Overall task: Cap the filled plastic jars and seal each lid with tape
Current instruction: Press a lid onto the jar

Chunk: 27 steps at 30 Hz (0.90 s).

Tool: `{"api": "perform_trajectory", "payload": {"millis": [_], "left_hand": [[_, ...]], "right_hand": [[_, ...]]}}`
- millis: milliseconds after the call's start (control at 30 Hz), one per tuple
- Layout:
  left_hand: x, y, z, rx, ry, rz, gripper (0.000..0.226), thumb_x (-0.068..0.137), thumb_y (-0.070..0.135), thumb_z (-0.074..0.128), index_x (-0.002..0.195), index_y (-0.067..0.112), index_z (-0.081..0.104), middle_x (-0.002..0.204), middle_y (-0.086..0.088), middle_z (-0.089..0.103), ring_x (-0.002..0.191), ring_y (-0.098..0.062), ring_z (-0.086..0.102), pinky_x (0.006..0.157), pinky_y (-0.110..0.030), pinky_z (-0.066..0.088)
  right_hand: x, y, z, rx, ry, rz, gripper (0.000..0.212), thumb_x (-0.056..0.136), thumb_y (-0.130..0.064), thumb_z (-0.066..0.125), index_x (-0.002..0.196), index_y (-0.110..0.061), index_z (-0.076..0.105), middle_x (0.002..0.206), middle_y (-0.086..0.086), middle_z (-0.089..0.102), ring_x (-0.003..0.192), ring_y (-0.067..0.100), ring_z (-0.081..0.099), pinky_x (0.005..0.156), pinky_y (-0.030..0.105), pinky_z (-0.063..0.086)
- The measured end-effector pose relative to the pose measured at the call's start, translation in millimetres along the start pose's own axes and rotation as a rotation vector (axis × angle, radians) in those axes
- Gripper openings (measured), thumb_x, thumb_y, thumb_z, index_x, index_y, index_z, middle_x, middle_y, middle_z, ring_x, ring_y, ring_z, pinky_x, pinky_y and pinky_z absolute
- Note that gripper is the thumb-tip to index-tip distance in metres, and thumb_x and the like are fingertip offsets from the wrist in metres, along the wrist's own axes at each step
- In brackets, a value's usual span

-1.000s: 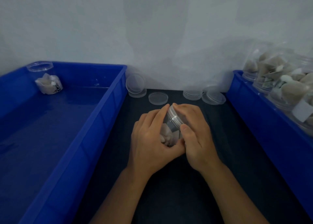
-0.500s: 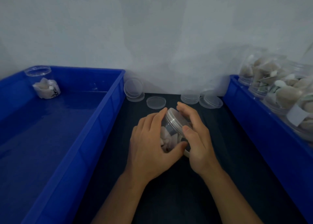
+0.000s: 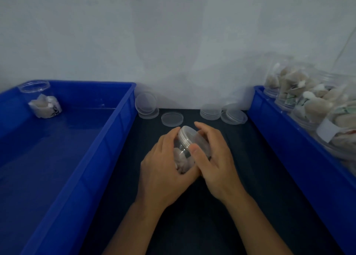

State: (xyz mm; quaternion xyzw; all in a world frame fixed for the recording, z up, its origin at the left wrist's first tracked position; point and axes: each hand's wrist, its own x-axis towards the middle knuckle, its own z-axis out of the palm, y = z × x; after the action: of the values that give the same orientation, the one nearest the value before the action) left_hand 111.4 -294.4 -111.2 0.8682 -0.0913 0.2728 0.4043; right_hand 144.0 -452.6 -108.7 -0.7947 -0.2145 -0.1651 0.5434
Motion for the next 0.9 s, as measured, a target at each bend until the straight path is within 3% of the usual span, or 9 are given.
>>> {"api": "perform_trajectory", "payload": {"millis": [100, 200, 367, 467, 533, 600, 700, 833, 900], "left_hand": [[0.2, 0.7, 0.7, -0.047, 0.015, -0.019, 0.071, 0.085, 0.051, 0.084, 0.145, 0.029, 0.053, 0.122, 0.018, 0.064, 0.109, -0.001, 0.066, 0.089, -0.033, 0.06], [-1.2, -0.4, 2.1, -0.05, 0.023, -0.003, 0.065, 0.082, 0.04, 0.09, 0.136, 0.034, 0.055, 0.118, 0.018, 0.066, 0.107, 0.0, 0.066, 0.089, -0.032, 0.06], [-0.8, 0.9, 2.1, -0.019, 0.014, -0.01, 0.081, 0.081, 0.056, 0.083, 0.15, 0.028, 0.05, 0.127, 0.019, 0.063, 0.113, -0.001, 0.065, 0.091, -0.032, 0.059], [-0.7, 1.8, 2.3, -0.011, 0.014, 0.008, 0.079, 0.083, 0.06, 0.079, 0.15, 0.029, 0.05, 0.127, 0.018, 0.064, 0.112, -0.002, 0.065, 0.091, -0.032, 0.059], [-0.9, 0.4, 2.4, -0.011, 0.027, 0.001, 0.079, 0.082, 0.054, 0.085, 0.15, 0.031, 0.05, 0.127, 0.02, 0.063, 0.113, 0.0, 0.065, 0.09, -0.03, 0.059], [-1.5, -0.8, 2.7, -0.012, 0.033, -0.01, 0.082, 0.081, 0.05, 0.089, 0.15, 0.032, 0.049, 0.127, 0.02, 0.063, 0.113, 0.0, 0.065, 0.088, -0.03, 0.06], [-1.8, 1.1, 3.7, 0.005, 0.009, -0.005, 0.085, 0.08, 0.059, 0.084, 0.152, 0.033, 0.047, 0.129, 0.02, 0.062, 0.113, -0.001, 0.064, 0.09, -0.034, 0.059], [-1.1, 0.3, 4.6, 0.008, 0.016, -0.001, 0.085, 0.081, 0.063, 0.08, 0.152, 0.031, 0.047, 0.13, 0.02, 0.062, 0.114, 0.0, 0.063, 0.093, -0.035, 0.059], [-1.7, -2.2, 5.3, 0.003, 0.029, -0.009, 0.085, 0.079, 0.057, 0.087, 0.15, 0.034, 0.047, 0.13, 0.02, 0.062, 0.114, 0.002, 0.063, 0.091, -0.032, 0.059]], "right_hand": [[0.0, 0.1, -1.5, 0.139, -0.068, 0.027, 0.068, 0.092, -0.055, 0.057, 0.157, -0.039, 0.043, 0.144, -0.02, 0.056, 0.137, 0.007, 0.054, 0.109, 0.038, 0.05], [1.3, -0.4, 0.9, 0.143, -0.049, 0.035, 0.069, 0.087, -0.052, 0.064, 0.153, -0.042, 0.045, 0.135, -0.02, 0.06, 0.129, 0.007, 0.059, 0.1, 0.031, 0.055], [2.1, 1.9, -2.9, 0.041, 0.0, 0.125, 0.08, 0.079, -0.091, 0.057, 0.147, -0.049, 0.047, 0.127, -0.021, 0.058, 0.122, 0.006, 0.059, 0.099, 0.041, 0.056], [2.3, 1.7, -3.4, 0.212, -0.082, 0.107, 0.07, 0.091, -0.065, 0.057, 0.157, -0.048, 0.041, 0.141, -0.022, 0.056, 0.135, 0.009, 0.056, 0.109, 0.042, 0.051], [3.2, 0.2, -1.0, 0.244, -0.064, 0.093, 0.07, 0.088, -0.055, 0.062, 0.155, -0.045, 0.045, 0.136, -0.022, 0.06, 0.132, 0.006, 0.059, 0.102, 0.032, 0.054], [3.9, -3.1, 1.1, 0.185, -0.011, 0.113, 0.07, 0.081, -0.063, 0.069, 0.147, -0.046, 0.051, 0.126, -0.022, 0.062, 0.122, 0.002, 0.062, 0.092, 0.025, 0.056], [3.5, -2.2, -5.0, 0.042, 0.011, 0.143, 0.077, 0.078, -0.089, 0.058, 0.143, -0.048, 0.051, 0.122, -0.02, 0.058, 0.118, 0.005, 0.06, 0.096, 0.038, 0.057], [2.9, -2.2, -7.5, 0.206, -0.098, 0.089, 0.074, 0.089, -0.056, 0.06, 0.159, -0.041, 0.042, 0.135, -0.021, 0.058, 0.133, 0.007, 0.056, 0.107, 0.036, 0.052], [4.6, -4.3, -5.9, 0.124, -0.067, 0.079, 0.078, 0.085, -0.062, 0.065, 0.157, -0.042, 0.044, 0.13, -0.023, 0.059, 0.129, 0.003, 0.057, 0.1, 0.028, 0.053]]}}
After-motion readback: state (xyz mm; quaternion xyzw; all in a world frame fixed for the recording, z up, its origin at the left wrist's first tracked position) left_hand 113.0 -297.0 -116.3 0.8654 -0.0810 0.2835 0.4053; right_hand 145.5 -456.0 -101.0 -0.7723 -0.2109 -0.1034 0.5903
